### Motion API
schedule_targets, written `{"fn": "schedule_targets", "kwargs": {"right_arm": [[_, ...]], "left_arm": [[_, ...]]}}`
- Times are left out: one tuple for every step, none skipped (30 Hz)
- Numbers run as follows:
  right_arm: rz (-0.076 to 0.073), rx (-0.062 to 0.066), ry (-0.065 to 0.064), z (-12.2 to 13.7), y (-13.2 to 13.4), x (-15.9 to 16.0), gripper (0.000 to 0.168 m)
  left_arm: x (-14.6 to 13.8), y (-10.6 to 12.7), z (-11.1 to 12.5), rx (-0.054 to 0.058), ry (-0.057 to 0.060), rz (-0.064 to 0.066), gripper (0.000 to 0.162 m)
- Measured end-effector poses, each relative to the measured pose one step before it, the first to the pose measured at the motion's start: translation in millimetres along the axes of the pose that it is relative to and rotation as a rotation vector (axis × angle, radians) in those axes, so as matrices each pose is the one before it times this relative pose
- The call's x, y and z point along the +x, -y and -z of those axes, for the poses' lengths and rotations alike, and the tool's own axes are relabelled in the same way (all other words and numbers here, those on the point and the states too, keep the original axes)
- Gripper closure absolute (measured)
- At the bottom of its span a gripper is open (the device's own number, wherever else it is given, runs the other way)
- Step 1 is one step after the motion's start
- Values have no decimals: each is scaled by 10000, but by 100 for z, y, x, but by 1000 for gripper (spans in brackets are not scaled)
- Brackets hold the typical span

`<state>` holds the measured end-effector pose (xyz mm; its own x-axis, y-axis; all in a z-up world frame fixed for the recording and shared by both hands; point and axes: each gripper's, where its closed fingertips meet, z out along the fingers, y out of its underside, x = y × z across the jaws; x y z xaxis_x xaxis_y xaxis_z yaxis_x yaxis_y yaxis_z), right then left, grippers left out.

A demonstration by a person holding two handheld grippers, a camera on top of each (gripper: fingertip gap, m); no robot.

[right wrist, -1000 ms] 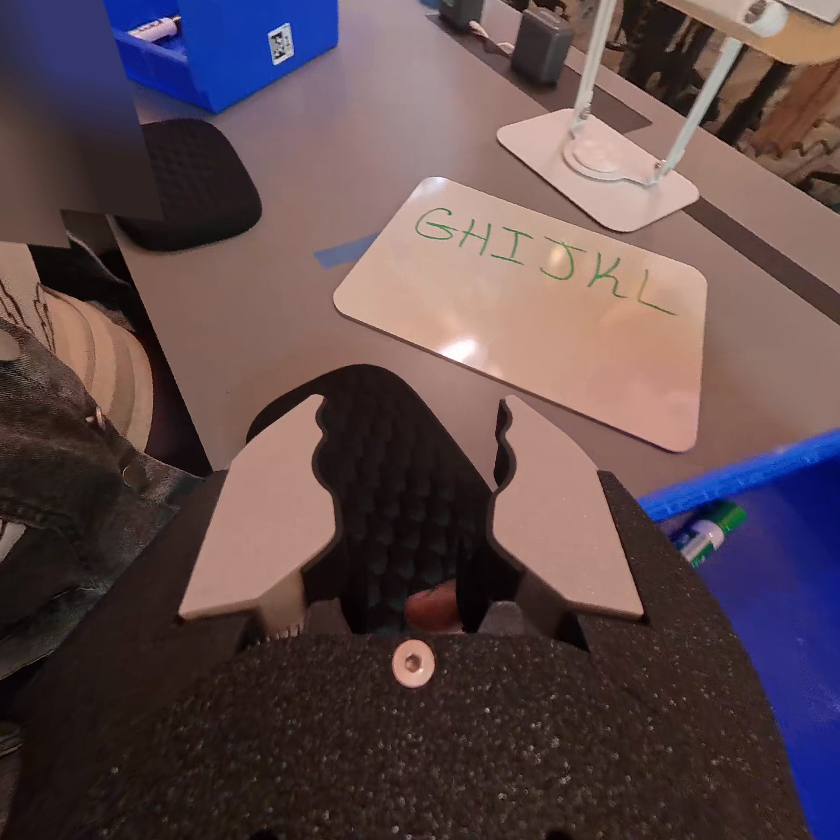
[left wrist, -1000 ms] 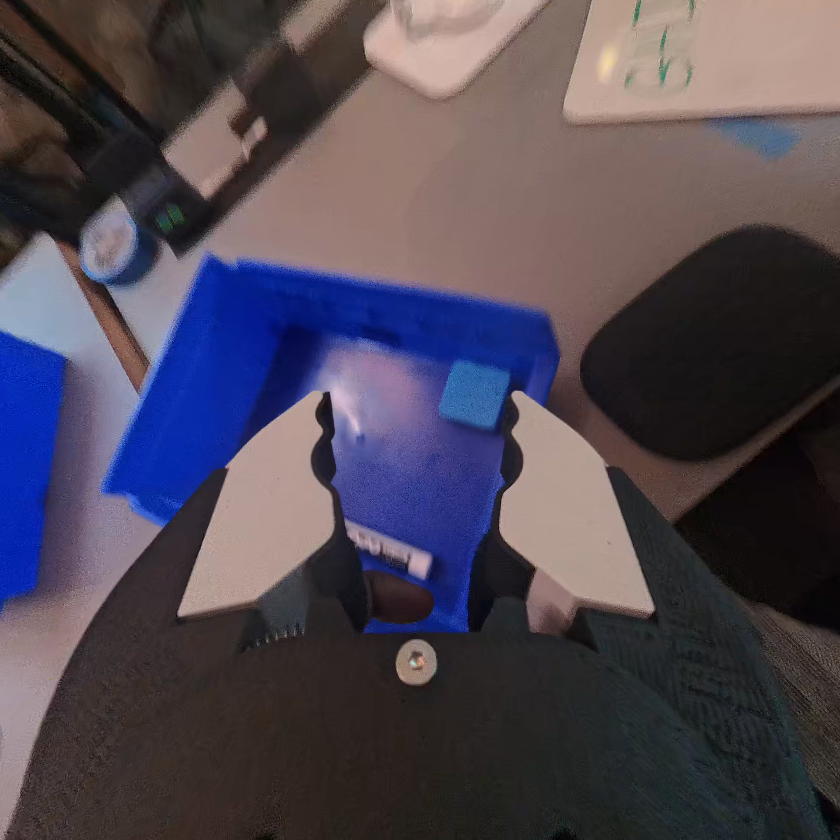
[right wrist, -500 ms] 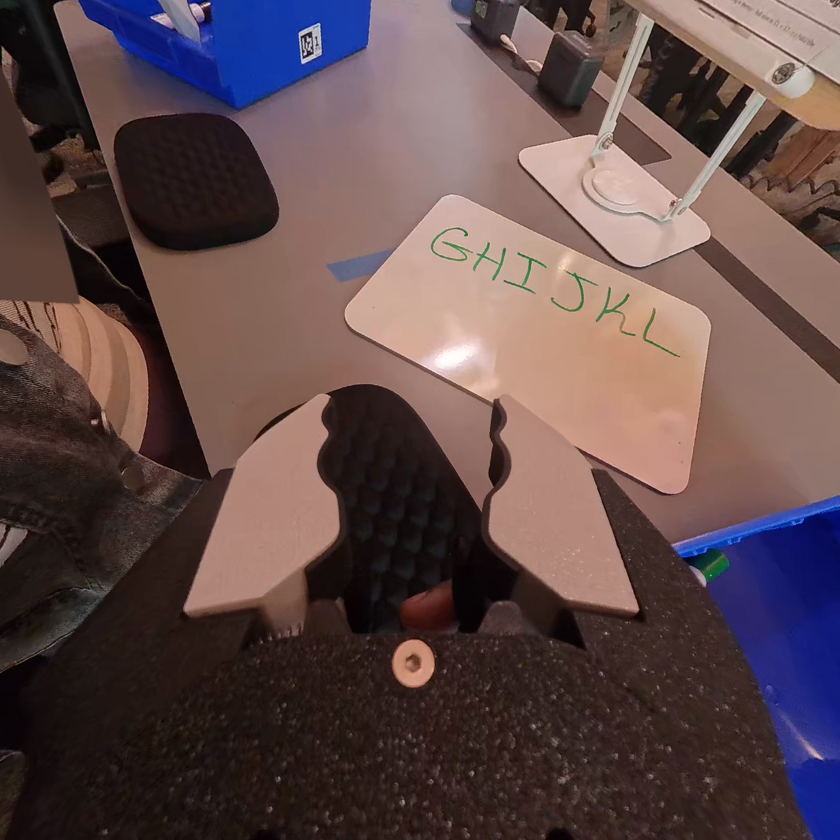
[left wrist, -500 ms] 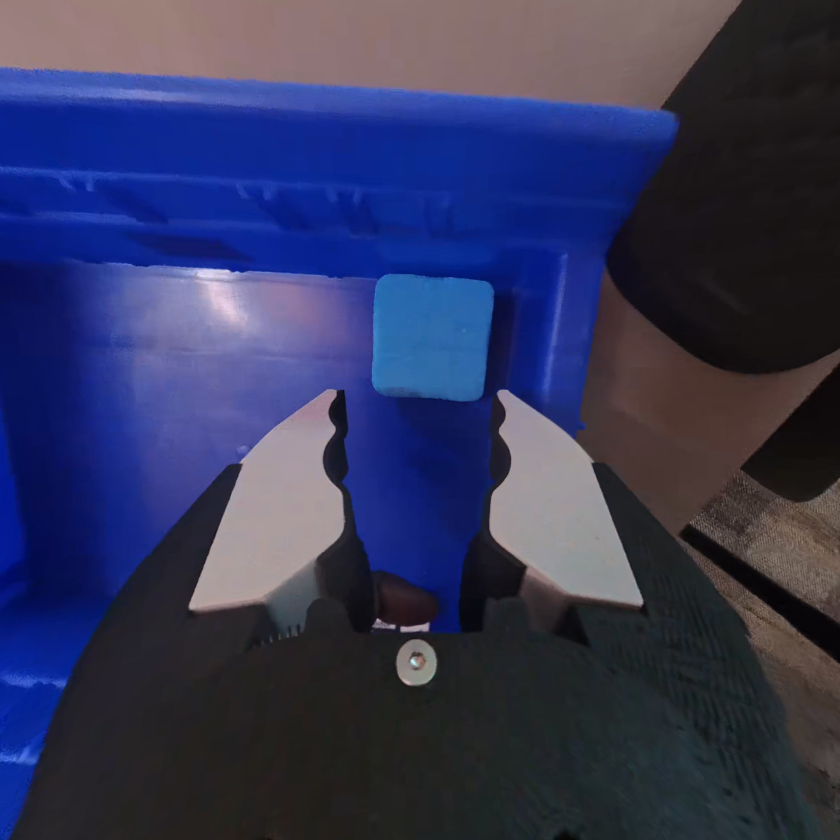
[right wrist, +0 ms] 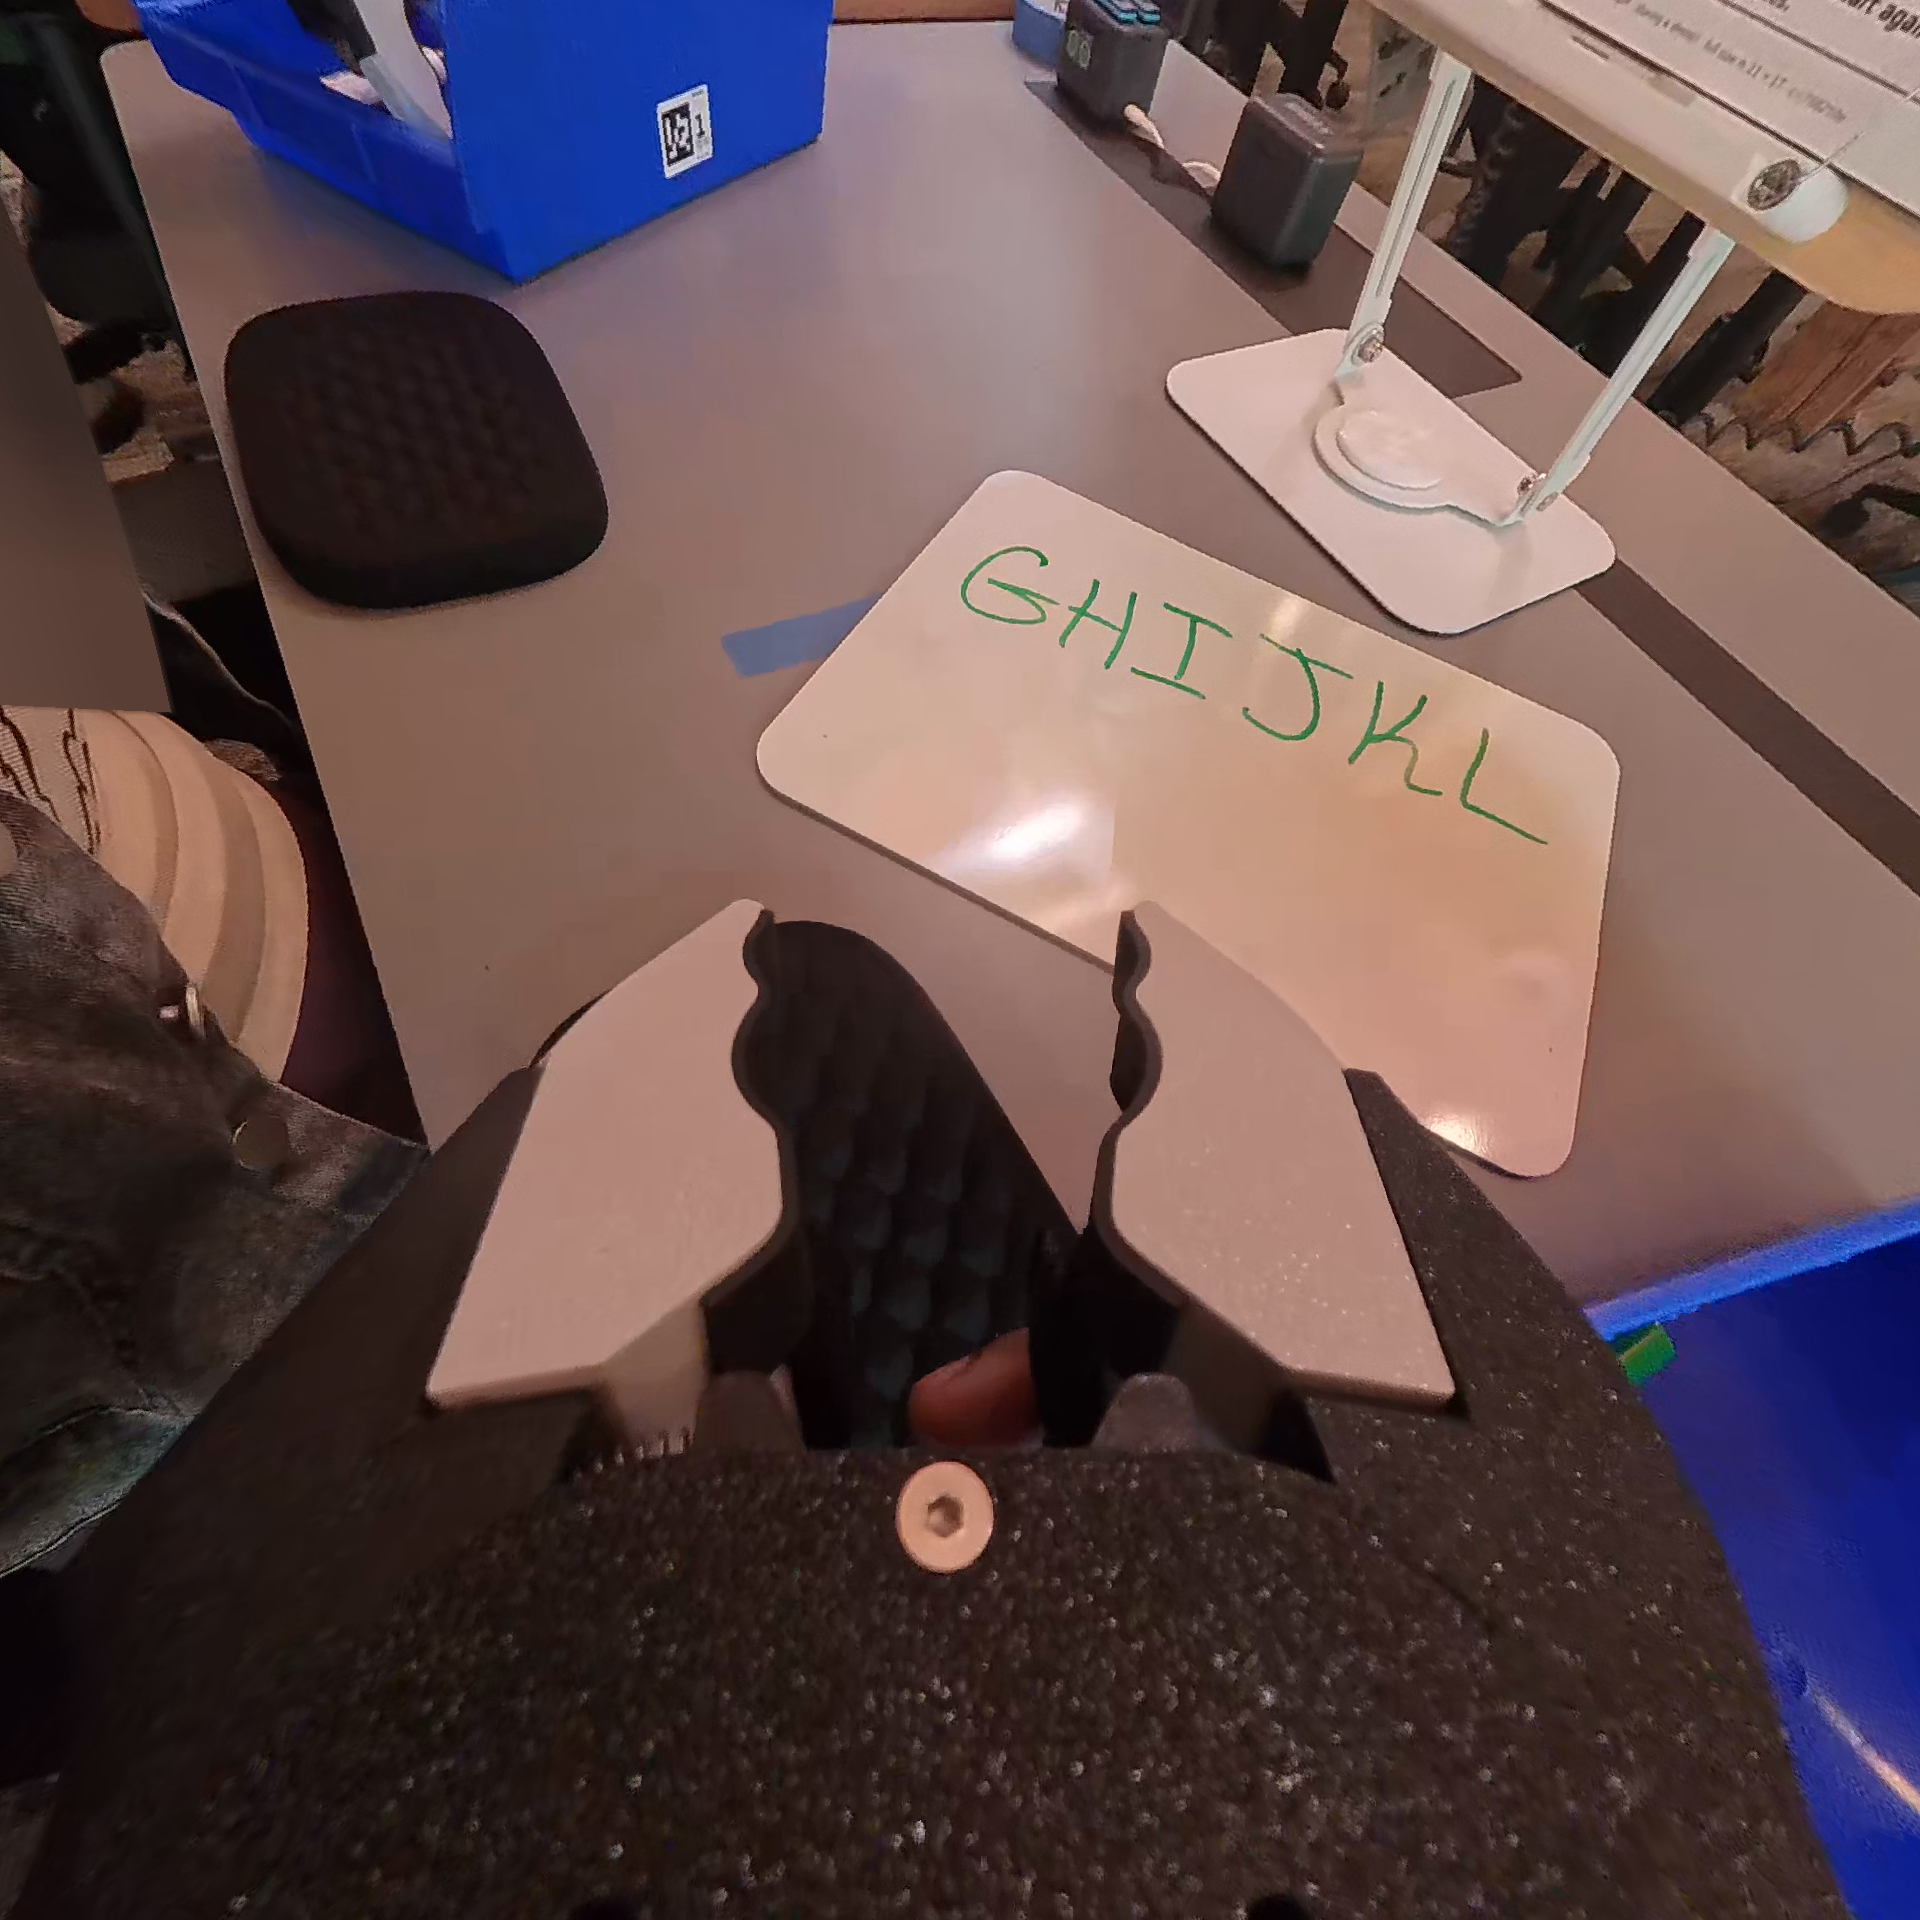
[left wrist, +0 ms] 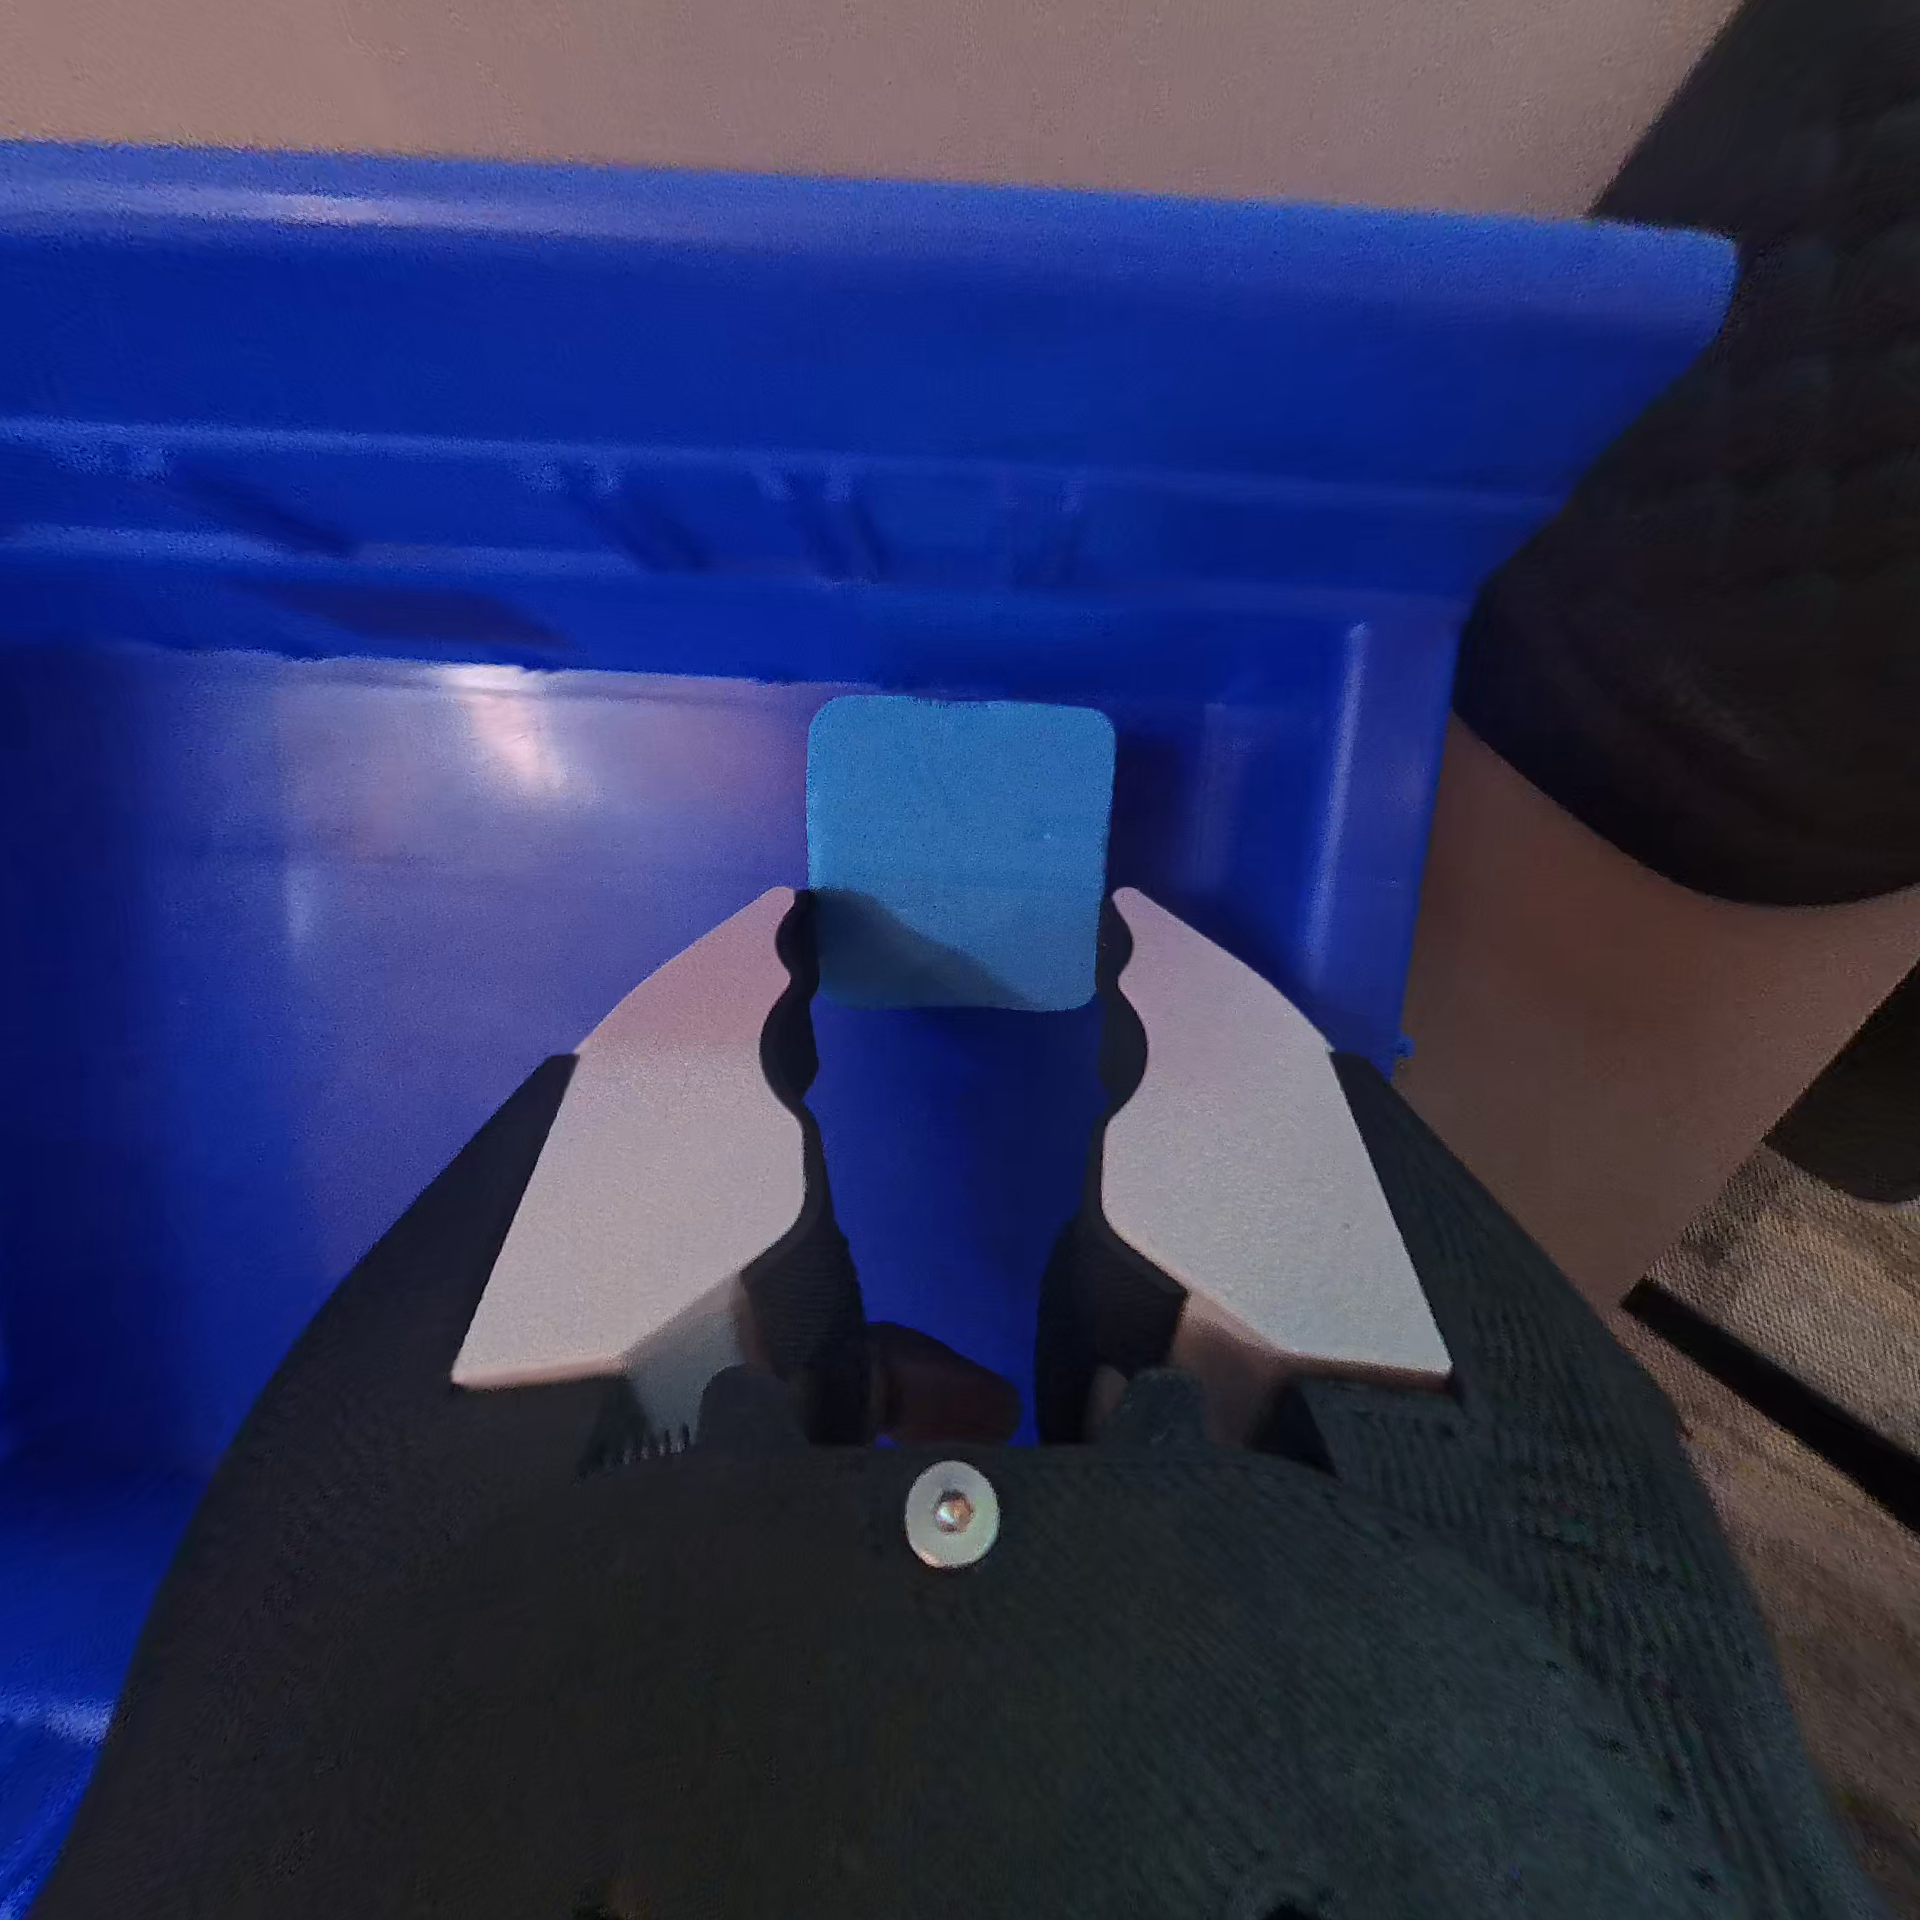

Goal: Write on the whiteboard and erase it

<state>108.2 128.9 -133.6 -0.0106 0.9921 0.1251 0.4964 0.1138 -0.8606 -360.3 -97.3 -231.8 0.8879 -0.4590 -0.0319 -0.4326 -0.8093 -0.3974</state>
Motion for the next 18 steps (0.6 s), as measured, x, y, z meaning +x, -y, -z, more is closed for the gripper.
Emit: {"fn": "schedule_targets", "kwargs": {"right_arm": [[49, 84, -1, -201, 203, 29, 106], [53, 172, 16, -252, 360, -5, 106], [43, 289, 41, -323, 551, -48, 106], [27, 393, 51, -406, 737, -86, 105], [10, 502, 46, -488, 921, -83, 105], [-19, 631, 69, -600, 1128, -147, 104], [-31, 736, 173, -726, 1320, -334, 104], [-35, 803, 277, -840, 1413, -539, 104], [-77, 842, 341, -981, 1456, -646, 104], [-121, 763, 424, -1116, 1344, -752, 104], [-120, 528, 514, -1220, 1061, -831, 104], [-52, 249, 541, -1280, 779, -841, 102], [64, -1, 487, -1252, 582, -736, 100], [184, -195, 409, -1210, 459, -620, 98], [254, -343, 368, -1144, 348, -539, 98], [249, -509, 337, -1057, 141, -419, 97], [179, -640, 244, -927, -74, -179, 96], [107, -637, 183, -790, -172, -12, 94]], "left_arm": [[-580, 281, 886, 308, 331, 320, 109], [-776, 757, 1240, 637, 446, 423, 110], [-829, 1229, 1526, 917, 484, 520, 110], [-754, 1777, 1716, 1211, 469, 538, 110], [-537, 2474, 1822, 1623, 438, 576, 110], [186, 3031, 1669, 1902, 111, 680, 110], [1436, 3215, 1193, 1966, -448, 700, 110], [2496, 2852, 440, 1841, -811, 491, 111], [2957, 1811, -486, 1428, -903, 243, 110], [3005, 389, -1219, 696, -961, 207, 110], [2658, -499, -1655, 260, -922, 313, 110], [2333, -932, -1828, 61, -962, 348, 110], [1767, -1320, -1887, -236, -873, 305, 111], [860, -1657, -1860, -574, -473, 146, 111], [483, -1642, -1720, -743, -304, -179, 111], [355, -1371, -1591, -709, -214, -329, 111], [331, -1157, -1450, -718, -182, -294, 111], [448, -858, -1255, -644, -250, -268, 111]]}}
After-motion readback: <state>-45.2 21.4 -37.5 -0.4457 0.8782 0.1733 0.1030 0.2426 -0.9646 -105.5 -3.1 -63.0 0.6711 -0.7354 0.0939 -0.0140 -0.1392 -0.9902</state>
